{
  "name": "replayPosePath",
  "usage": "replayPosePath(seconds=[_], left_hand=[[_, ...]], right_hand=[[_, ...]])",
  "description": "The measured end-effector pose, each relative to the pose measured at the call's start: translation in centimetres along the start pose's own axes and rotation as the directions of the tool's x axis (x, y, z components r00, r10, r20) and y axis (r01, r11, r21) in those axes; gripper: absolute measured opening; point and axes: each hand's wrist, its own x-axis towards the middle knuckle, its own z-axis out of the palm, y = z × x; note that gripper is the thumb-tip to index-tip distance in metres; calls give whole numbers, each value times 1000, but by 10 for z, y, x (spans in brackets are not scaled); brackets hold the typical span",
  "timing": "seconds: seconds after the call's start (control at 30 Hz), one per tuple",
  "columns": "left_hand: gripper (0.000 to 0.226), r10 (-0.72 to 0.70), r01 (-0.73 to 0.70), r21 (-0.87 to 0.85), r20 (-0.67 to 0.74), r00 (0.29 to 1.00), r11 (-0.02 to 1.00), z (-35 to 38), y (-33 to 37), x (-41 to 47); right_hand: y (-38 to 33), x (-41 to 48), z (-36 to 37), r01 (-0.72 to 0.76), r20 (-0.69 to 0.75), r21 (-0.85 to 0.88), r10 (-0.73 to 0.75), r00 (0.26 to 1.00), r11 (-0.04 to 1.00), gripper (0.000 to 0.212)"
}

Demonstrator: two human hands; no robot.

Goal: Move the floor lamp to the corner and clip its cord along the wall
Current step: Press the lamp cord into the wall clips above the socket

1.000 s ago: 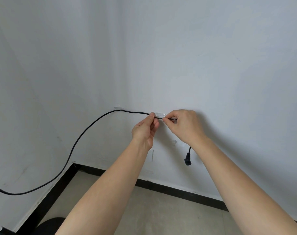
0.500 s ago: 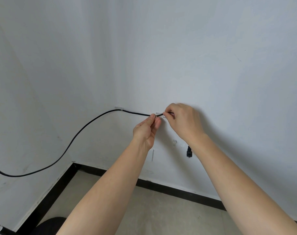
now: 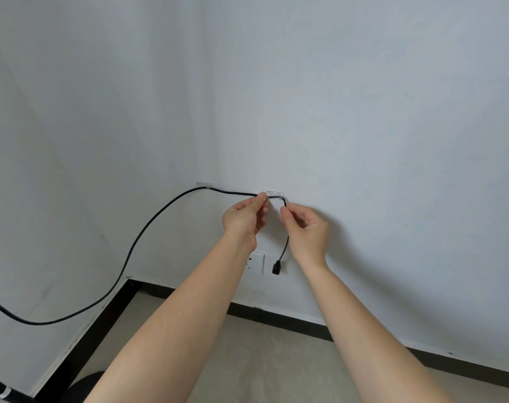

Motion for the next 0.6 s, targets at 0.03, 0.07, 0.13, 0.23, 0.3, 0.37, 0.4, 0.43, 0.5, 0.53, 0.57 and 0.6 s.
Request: replayPosePath(seconds=[0.03, 0.07, 0.13, 0.23, 0.3, 0.37, 0.4, 0.43, 0.5, 0.53, 0.57, 0.6], left_hand=[[12, -3, 3, 17, -2, 1000, 1000, 0, 1, 0], [12, -5, 5, 26, -5, 1000, 1000, 0, 2, 0], [14, -5, 6, 27, -16, 1000, 1000, 1, 1, -1], [18, -1, 1, 4, -23, 1000, 1000, 1, -2, -2], [20, 9, -10, -6, -25, 1000, 1000, 1, -5, -1], [14, 47, -46, 33, -14, 999, 998, 1, -9, -1], [13, 73, -73, 72, -1, 997, 995, 1, -11, -1], [14, 96, -98, 115, 19, 995, 989, 0, -13, -1], [13, 112, -129, 196, 96, 989, 972, -5, -16, -2], [11, 109, -146, 253, 154, 982, 957, -9, -18, -2], [10, 102, -172, 324, 220, 970, 930, -13, -20, -3], [11, 94, -206, 400, 282, 955, 893, -15, -23, -4]], right_hand=[[3, -1, -1, -34, 23, 31, 33, 999, 999, 6], [6, -2, -3, -54, 59, 32, 52, 997, 998, 4], [15, -8, -11, -76, 140, -1, 75, 987, 997, 9], [30, -20, -25, -162, 196, -10, 160, 967, 987, 12], [36, -28, -34, -273, 216, 30, 261, 941, 961, 14], [41, -34, -40, -361, 217, 47, 343, 914, 932, 20], [41, -36, -42, -393, 211, 60, 373, 903, 918, 22], [41, -38, -44, -416, 206, 73, 394, 896, 907, 23], [40, -38, -45, -432, 204, 82, 409, 890, 898, 25], [39, -38, -45, -430, 210, 80, 406, 889, 899, 25], [38, -37, -45, -426, 217, 78, 402, 889, 901, 25], [38, -36, -45, -423, 226, 71, 399, 889, 903, 26]])
